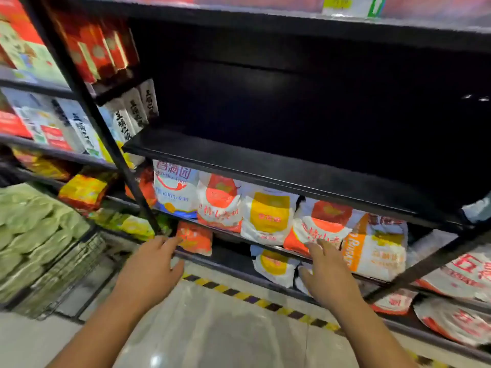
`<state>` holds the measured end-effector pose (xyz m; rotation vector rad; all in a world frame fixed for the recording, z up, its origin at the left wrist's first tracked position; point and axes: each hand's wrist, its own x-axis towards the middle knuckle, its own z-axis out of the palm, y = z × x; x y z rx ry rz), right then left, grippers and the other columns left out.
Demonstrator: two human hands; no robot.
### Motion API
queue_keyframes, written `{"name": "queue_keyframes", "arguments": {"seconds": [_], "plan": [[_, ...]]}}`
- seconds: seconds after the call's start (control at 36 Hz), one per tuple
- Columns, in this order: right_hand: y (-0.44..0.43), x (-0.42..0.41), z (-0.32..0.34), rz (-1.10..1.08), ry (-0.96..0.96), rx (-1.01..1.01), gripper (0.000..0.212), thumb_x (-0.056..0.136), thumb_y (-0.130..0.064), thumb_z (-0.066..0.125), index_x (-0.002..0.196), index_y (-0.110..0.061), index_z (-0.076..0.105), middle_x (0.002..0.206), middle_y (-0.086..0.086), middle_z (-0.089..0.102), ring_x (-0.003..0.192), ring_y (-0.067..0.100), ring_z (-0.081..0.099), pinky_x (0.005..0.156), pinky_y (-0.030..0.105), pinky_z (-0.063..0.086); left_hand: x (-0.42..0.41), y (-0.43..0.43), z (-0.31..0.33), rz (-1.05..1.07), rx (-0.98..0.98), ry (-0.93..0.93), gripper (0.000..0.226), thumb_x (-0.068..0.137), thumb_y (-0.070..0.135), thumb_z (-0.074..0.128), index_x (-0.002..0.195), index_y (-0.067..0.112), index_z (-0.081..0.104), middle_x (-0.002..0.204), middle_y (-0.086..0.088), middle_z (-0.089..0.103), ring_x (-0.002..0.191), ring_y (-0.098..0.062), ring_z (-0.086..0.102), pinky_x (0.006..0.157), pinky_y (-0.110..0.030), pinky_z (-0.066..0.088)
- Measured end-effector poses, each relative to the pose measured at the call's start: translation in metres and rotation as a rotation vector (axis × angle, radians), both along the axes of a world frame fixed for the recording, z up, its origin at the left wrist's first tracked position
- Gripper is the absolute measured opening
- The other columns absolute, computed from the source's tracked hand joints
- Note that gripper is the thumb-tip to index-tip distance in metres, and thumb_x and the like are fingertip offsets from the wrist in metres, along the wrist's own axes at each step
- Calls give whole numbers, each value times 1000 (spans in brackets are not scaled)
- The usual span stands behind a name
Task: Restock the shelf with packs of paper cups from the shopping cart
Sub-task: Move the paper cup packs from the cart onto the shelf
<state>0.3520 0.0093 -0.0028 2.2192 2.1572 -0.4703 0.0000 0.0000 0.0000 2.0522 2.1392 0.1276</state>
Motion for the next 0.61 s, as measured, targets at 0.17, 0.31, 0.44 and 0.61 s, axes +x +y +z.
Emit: {"name": "queue_keyframes", "arguments": {"seconds": [0.17, 0.31, 0.44, 0.61], "plan": [[21, -67, -4, 131, 22, -39, 61, 98, -45, 52, 152, -24, 32, 159, 4, 27, 145, 25, 26, 115, 36, 31, -63, -26, -9, 171, -90, 53, 56, 89, 57, 42, 138, 33, 54, 136, 3, 57, 120, -26, 58, 88, -44, 55], [43, -133, 1, 198, -4, -44, 62, 98, -45, 53, 153, -26, 32, 163, 5, 22, 149, 26, 22, 116, 36, 30, -121, -41, -10, 283, -134, 16, 51, 97, 54, 45, 146, 40, 41, 151, 12, 42, 136, -18, 43, 107, -42, 40], [71, -223, 0, 274, 2, -50, 62, 97, -41, 57, 151, -24, 33, 159, 4, 28, 146, 25, 26, 117, 35, 29, -203, -52, -12, 390, -145, -52, 55, 96, 56, 46, 148, 43, 36, 149, 11, 44, 135, -18, 43, 107, -43, 42], [96, -343, -12, 403, 40, -98, 62, 91, -44, 60, 147, -29, 39, 146, -2, 41, 132, 22, 40, 109, 36, 38, -304, -68, -15, 541, -120, -74, 53, 95, 55, 51, 146, 40, 43, 145, 10, 49, 132, -19, 46, 104, -42, 43]]}}
